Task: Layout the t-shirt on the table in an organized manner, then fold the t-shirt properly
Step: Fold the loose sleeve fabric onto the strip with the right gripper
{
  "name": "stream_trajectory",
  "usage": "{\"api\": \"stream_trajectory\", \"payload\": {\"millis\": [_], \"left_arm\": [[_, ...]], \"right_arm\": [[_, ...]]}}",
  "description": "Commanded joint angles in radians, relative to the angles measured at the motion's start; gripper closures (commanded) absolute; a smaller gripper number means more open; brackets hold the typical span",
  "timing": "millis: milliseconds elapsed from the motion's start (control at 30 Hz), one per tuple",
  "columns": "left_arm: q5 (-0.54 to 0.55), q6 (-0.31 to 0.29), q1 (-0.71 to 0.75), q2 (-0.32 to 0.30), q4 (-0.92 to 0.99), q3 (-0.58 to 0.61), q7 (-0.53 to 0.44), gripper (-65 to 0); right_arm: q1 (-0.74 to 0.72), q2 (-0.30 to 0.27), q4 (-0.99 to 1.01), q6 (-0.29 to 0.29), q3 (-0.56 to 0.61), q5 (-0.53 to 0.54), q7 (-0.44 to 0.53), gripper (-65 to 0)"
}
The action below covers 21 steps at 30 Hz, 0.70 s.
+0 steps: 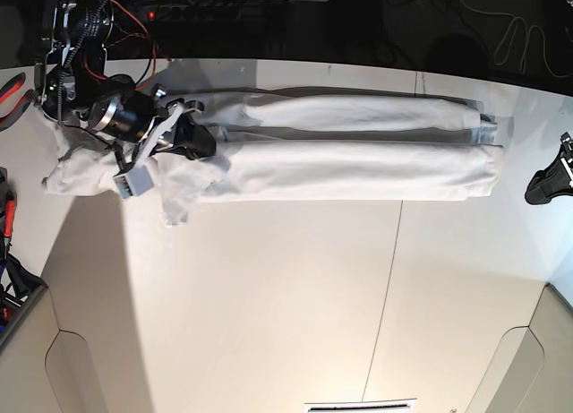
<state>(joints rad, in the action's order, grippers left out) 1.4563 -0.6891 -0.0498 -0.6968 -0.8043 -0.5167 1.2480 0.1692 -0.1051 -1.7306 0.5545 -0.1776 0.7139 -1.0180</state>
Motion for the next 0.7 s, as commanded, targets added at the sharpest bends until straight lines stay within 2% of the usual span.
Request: {"api": "stream_trajectory", "payload": {"millis": [0, 67, 133, 167, 200, 400, 567, 600, 667], "left_arm": [[0.027, -0.009, -0.014, -0.018, -0.013, -0.006, -0.011, -21.6], [0.027, -0.009, -0.014, -0.003, -0.013, -0.006, -0.01, -21.6], [0.027, -0.009, -0.014, 0.01, -0.013, -0.006, -0.01, -21.6], [0.027, -0.009, -0.014, 0.014, -0.013, -0.006, -0.01, -21.6], [0.027, -0.009, -0.014, 0.017, -0.013, -0.006, -0.01, -21.6], [0.027, -0.009, -0.013, 0.026, -0.142, -0.006, 0.06, -21.6], [0.027, -0.009, -0.013, 0.101, -0.434, -0.005, 0.095, -20.3], [0.027, -0.009, -0.014, 0.12, -0.491, 0.001, 0.09, -15.9], [0.027, -0.009, -0.014, 0.157, -0.585, 0.028, 0.066, -4.5]], "right_arm": [[-0.008, -0.005, -0.016, 0.011, 0.013, 0.006, 0.011, 0.0], [-0.008, -0.005, -0.016, 0.011, 0.039, -0.019, 0.01, -1.1], [-0.008, -0.005, -0.016, 0.01, 0.049, -0.026, -0.007, -15.1], [-0.008, -0.005, -0.016, 0.01, 0.049, -0.026, -0.016, -19.3], [-0.008, -0.006, -0.016, 0.01, 0.049, -0.026, -0.023, -20.5], [-0.008, -0.011, -0.025, 0.01, 0.022, 0.004, -0.03, -20.4], [-0.008, -0.011, -0.097, 0.011, -0.051, 0.031, -0.03, -20.1], [-0.008, -0.011, -0.117, 0.011, -0.071, 0.03, -0.03, -19.2], [-0.008, -0.011, -0.156, 0.011, -0.12, 0.022, -0.029, -10.4]]}}
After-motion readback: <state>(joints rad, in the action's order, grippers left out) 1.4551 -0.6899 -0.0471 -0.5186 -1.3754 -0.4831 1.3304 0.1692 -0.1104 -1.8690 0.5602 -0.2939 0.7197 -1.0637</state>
